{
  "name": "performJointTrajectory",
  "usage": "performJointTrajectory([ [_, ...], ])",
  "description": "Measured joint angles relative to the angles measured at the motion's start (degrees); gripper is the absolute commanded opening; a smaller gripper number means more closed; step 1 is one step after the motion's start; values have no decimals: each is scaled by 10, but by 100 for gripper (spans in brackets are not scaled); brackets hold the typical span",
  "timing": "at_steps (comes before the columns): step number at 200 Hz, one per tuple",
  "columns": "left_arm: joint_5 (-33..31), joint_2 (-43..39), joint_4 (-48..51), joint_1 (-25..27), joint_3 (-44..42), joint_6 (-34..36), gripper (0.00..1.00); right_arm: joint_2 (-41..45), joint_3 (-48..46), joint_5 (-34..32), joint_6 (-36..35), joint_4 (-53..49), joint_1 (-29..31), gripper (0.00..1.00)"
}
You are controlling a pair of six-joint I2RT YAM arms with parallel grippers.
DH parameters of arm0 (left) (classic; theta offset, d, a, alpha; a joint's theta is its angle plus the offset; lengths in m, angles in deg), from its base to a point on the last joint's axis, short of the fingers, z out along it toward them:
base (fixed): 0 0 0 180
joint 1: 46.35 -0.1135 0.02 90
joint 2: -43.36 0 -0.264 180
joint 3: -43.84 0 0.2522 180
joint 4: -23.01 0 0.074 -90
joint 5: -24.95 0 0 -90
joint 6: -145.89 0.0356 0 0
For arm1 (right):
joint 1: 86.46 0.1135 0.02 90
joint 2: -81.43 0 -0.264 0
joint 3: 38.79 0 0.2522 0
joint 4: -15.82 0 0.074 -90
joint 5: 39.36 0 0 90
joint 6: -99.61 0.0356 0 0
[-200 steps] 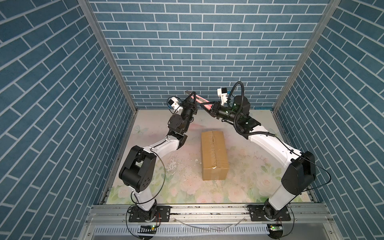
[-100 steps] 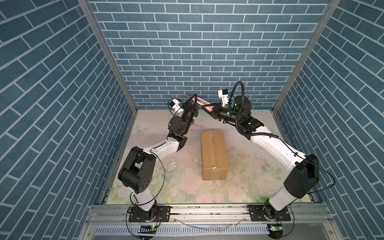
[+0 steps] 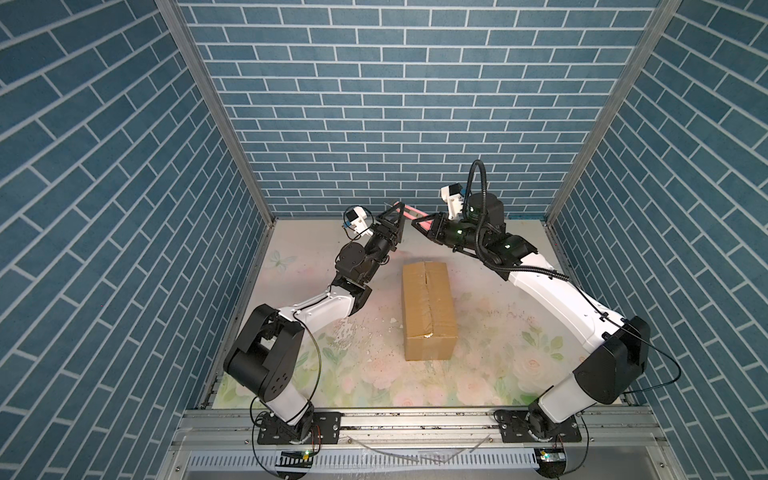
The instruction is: Unpack the express box
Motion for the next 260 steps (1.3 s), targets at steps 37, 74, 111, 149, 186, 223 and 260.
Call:
performJointTrajectory([
  [37, 37, -66, 38, 2, -63, 19, 64, 27, 43, -44, -42, -107, 0, 0],
  [74, 113, -220, 298, 3, -80, 122, 80, 46, 138, -114, -95, -281, 6, 0],
  [111, 201, -260, 554, 3, 3, 280, 84, 57, 223, -221, -121, -468, 76, 0],
  [149, 242, -212, 661, 3, -32, 352, 84, 54, 229, -315, -109, -601, 166, 0],
  [186, 248, -199, 688, 2, -66, 372, 85, 51, 229, -380, -78, -669, 207, 0],
  [223, 251, -173, 664, 2, -66, 380, 85, 36, 229, -416, -59, -703, 224, 0],
  [260, 247, -126, 637, 2, -63, 381, 85, 12, 229, -428, -49, -721, 231, 0],
])
